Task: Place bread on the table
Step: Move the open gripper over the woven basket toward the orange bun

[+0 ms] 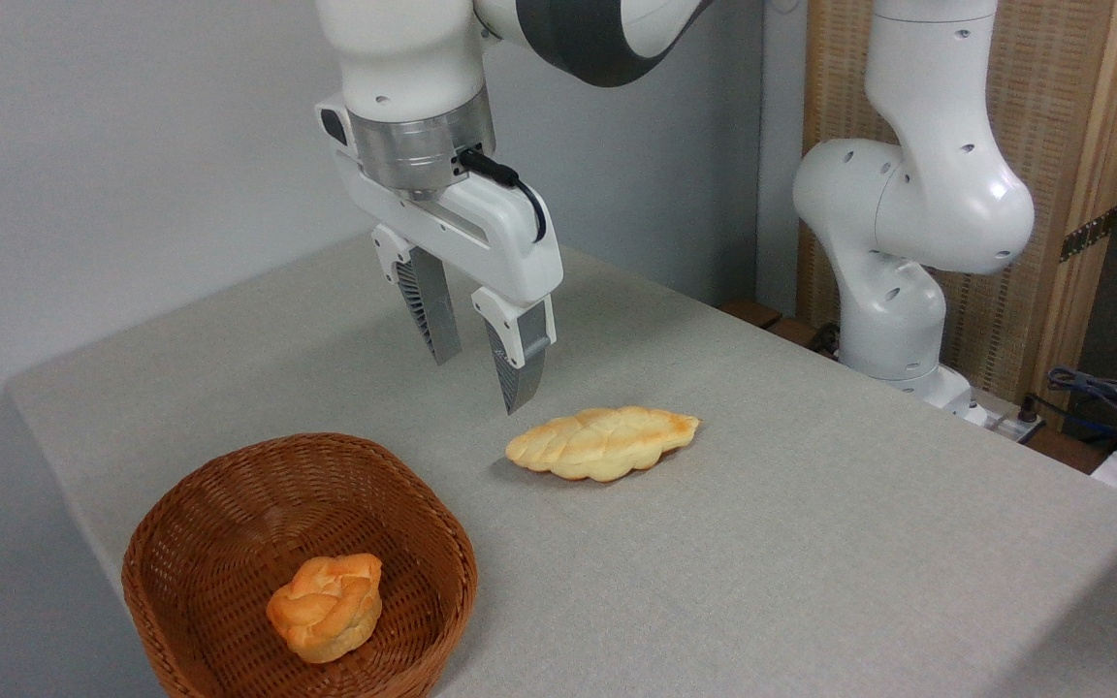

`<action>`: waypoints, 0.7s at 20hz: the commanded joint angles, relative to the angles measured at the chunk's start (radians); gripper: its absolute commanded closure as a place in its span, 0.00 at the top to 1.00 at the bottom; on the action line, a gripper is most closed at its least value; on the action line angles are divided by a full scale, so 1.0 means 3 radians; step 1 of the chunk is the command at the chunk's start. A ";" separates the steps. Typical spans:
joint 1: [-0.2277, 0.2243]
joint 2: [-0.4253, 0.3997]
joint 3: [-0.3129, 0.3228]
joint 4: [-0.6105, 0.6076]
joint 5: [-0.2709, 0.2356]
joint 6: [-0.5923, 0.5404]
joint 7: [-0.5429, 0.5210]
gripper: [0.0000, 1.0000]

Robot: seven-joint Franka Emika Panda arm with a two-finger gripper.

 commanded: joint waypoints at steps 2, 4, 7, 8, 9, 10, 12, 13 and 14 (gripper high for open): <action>-0.0011 -0.0003 0.0012 0.0018 0.0036 0.0049 0.0055 1.00; -0.0011 -0.0008 0.0012 0.0018 0.0041 0.0070 0.0055 1.00; -0.0011 -0.0003 0.0012 0.0018 0.0041 0.0085 0.0055 1.00; -0.0011 -0.0003 0.0007 0.0018 0.0041 0.0100 0.0055 1.00; -0.0011 0.0002 0.0012 0.0018 0.0041 0.0146 0.0055 1.00; -0.0011 0.0007 0.0012 0.0018 0.0041 0.0197 0.0050 1.00; -0.0011 0.0012 0.0007 0.0013 0.0041 0.0279 0.0049 1.00; -0.0011 0.0012 0.0002 0.0013 0.0041 0.0340 0.0049 1.00; -0.0011 0.0017 -0.0003 0.0013 0.0046 0.0407 0.0049 1.00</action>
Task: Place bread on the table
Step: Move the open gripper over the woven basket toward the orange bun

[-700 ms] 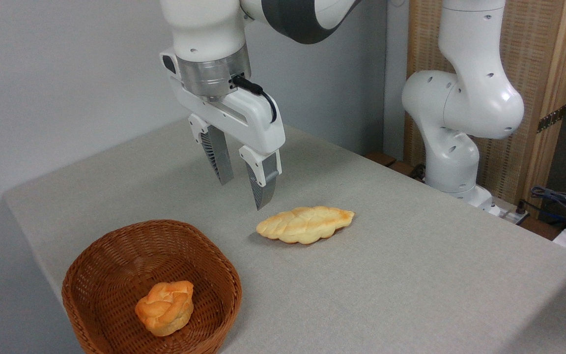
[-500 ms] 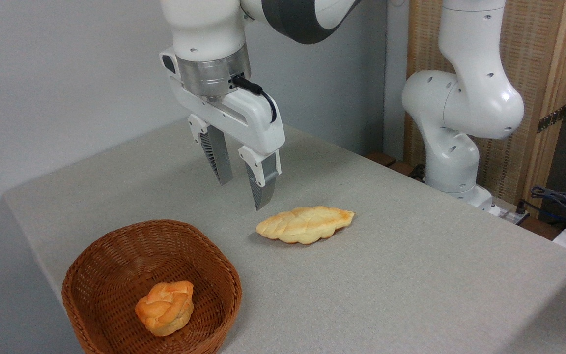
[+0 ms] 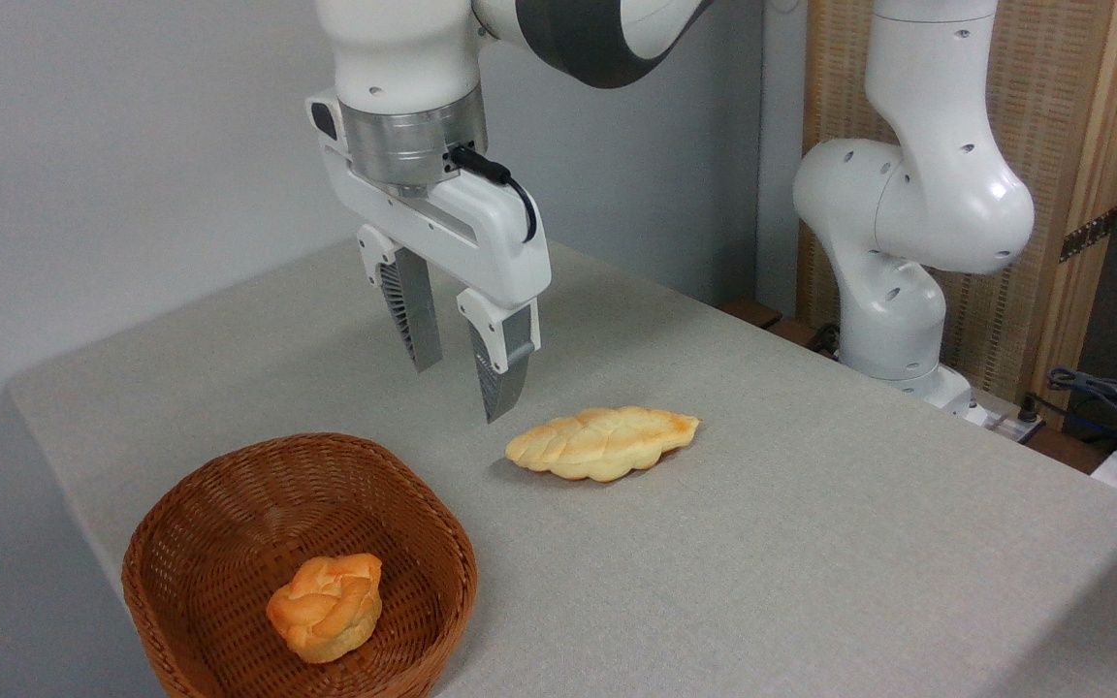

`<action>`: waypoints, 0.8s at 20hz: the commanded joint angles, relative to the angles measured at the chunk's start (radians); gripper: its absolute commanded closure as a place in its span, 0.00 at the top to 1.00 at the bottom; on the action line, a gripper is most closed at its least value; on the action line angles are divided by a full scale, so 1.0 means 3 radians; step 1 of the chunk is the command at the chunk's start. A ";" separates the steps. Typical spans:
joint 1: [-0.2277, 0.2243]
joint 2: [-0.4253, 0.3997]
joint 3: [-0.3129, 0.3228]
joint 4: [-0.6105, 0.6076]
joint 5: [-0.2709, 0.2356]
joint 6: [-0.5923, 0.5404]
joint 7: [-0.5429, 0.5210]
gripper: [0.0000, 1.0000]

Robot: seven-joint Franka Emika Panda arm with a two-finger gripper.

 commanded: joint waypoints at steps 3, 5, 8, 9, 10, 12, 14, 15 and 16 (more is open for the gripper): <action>-0.0012 0.0045 -0.0008 0.0013 0.0058 0.0377 0.0049 1.00; -0.0017 0.0081 -0.0013 0.0013 0.0114 0.0546 0.0049 1.00; -0.0022 0.0117 -0.0008 0.0013 0.0145 0.0674 0.0049 1.00; -0.0022 0.0168 -0.0003 0.0013 0.0175 0.0761 0.0049 1.00; -0.0022 0.0209 0.0002 0.0013 0.0211 0.0833 0.0044 1.00; -0.0022 0.0291 -0.0003 0.0018 0.0257 0.0986 0.0029 1.00; -0.0022 0.0388 -0.0003 0.0013 0.0263 0.1170 0.0019 1.00; -0.0022 0.0434 -0.0003 0.0013 0.0263 0.1227 0.0014 1.00; -0.0022 0.0480 -0.0003 0.0018 0.0263 0.1268 0.0014 1.00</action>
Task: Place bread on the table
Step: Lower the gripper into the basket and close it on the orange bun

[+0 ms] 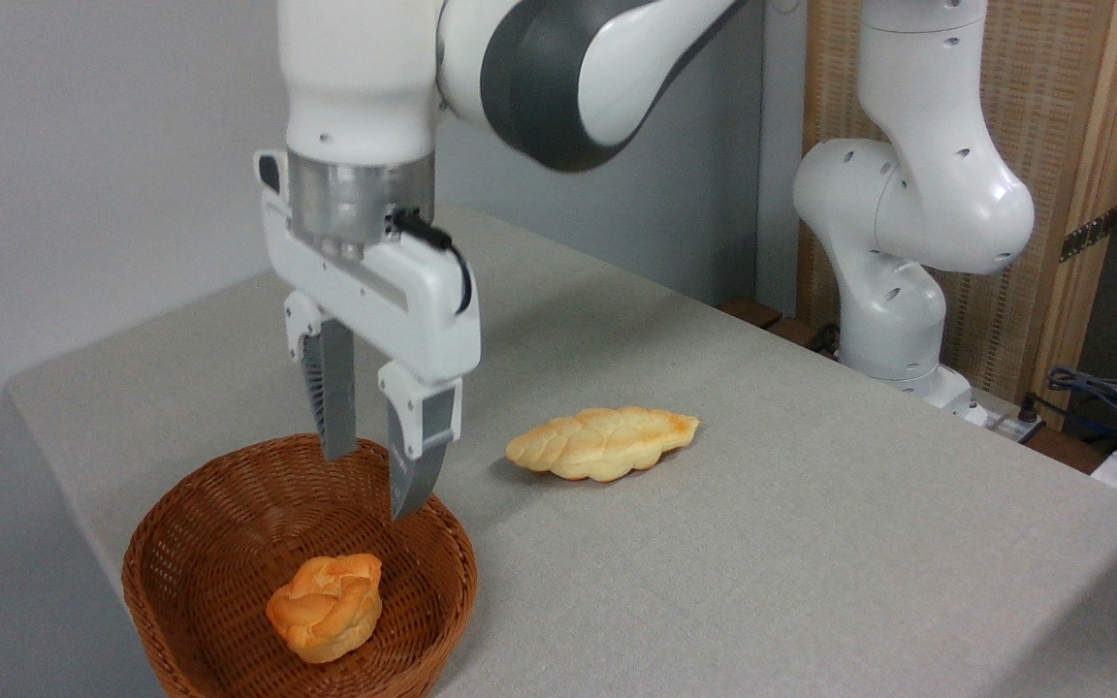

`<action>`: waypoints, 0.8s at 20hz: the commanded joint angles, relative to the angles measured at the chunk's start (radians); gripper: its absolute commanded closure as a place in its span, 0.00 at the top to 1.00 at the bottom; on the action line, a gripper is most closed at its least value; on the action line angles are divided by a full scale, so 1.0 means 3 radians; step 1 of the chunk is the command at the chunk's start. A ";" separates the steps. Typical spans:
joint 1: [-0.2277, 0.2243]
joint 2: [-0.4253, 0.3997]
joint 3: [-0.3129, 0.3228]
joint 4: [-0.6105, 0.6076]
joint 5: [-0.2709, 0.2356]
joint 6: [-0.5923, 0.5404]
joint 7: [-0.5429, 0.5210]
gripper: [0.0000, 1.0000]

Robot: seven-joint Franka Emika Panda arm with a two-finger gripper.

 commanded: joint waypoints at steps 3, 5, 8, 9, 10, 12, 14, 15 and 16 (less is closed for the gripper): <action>-0.0026 0.0284 0.0015 0.0018 0.0059 0.0402 0.0019 1.00; -0.0036 0.0391 0.0015 0.0023 0.0059 0.0500 0.0029 1.00; -0.0036 0.0504 0.0015 0.0018 0.0059 0.0577 0.0034 1.00; -0.0036 0.0524 0.0010 0.0018 0.0059 0.0597 0.0034 1.00; -0.0036 0.0550 0.0010 0.0018 0.0059 0.0608 0.0039 1.00; -0.0076 0.0647 0.0000 0.0023 0.0080 0.0643 0.0039 1.00; -0.0123 0.0703 -0.0011 0.0018 0.0232 0.0735 -0.0002 1.00; -0.0123 0.0709 -0.0011 0.0018 0.0253 0.0736 -0.0002 1.00; -0.0123 0.0714 -0.0011 0.0018 0.0254 0.0741 -0.0002 1.00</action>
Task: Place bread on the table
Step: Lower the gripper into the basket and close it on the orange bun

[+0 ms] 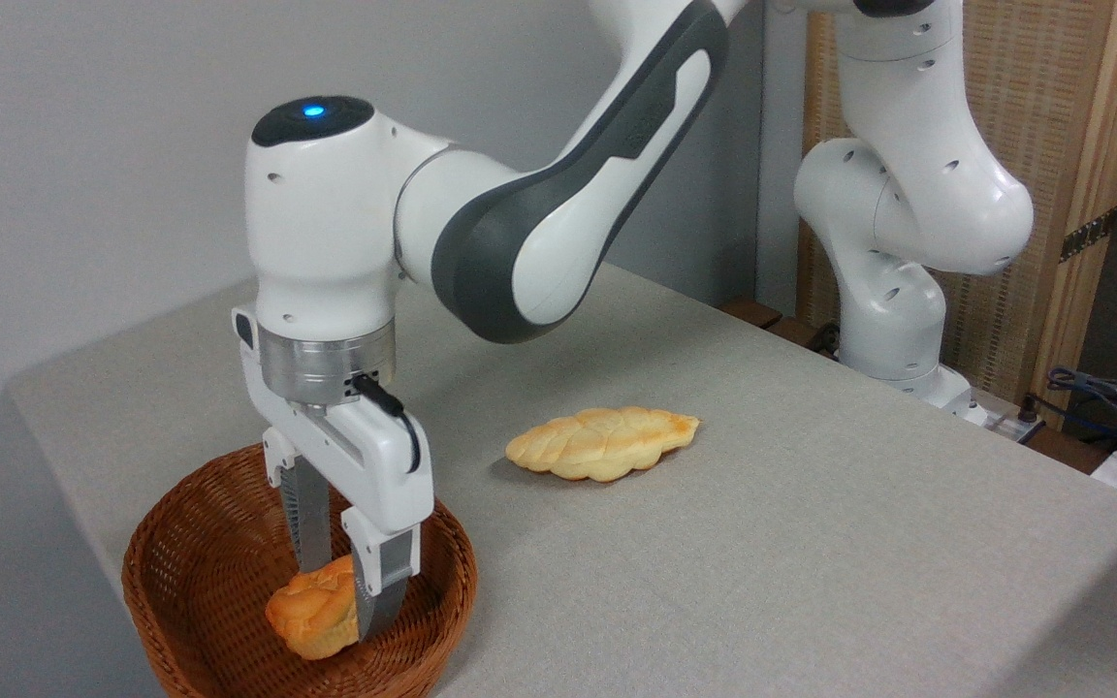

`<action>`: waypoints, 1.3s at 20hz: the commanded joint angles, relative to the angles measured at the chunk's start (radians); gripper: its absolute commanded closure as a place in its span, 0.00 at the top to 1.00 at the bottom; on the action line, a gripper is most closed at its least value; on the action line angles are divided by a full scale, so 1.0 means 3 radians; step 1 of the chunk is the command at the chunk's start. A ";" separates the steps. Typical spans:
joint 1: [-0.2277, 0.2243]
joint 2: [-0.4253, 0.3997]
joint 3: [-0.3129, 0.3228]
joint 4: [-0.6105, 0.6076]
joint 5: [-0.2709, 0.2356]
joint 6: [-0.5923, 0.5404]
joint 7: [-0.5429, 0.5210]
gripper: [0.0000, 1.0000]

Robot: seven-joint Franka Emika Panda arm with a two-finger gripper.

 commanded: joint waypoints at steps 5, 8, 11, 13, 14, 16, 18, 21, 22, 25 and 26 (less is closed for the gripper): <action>-0.0030 0.0091 0.0003 0.0020 0.0102 0.0075 -0.0014 1.00; -0.0035 0.0091 -0.0002 0.0020 0.0102 0.0070 -0.0019 0.59; -0.0035 0.0086 -0.0002 0.0020 0.0092 0.0070 -0.0024 0.38; -0.0035 0.0086 -0.0002 0.0020 0.0092 0.0065 -0.0024 0.38; -0.0035 0.0086 -0.0002 0.0020 0.0092 0.0065 -0.0024 0.38; -0.0035 0.0086 -0.0002 0.0020 0.0092 0.0070 -0.0019 0.38; -0.0035 0.0081 -0.0002 0.0020 0.0092 0.0065 -0.0019 0.38; -0.0035 0.0076 -0.0002 0.0020 0.0092 0.0065 -0.0024 0.39; -0.0035 0.0066 -0.0002 0.0025 0.0092 0.0065 -0.0024 0.40; -0.0035 0.0005 -0.0002 0.0025 0.0072 0.0060 -0.0029 0.40; -0.0035 -0.0041 -0.0002 0.0025 0.0067 0.0049 -0.0024 0.40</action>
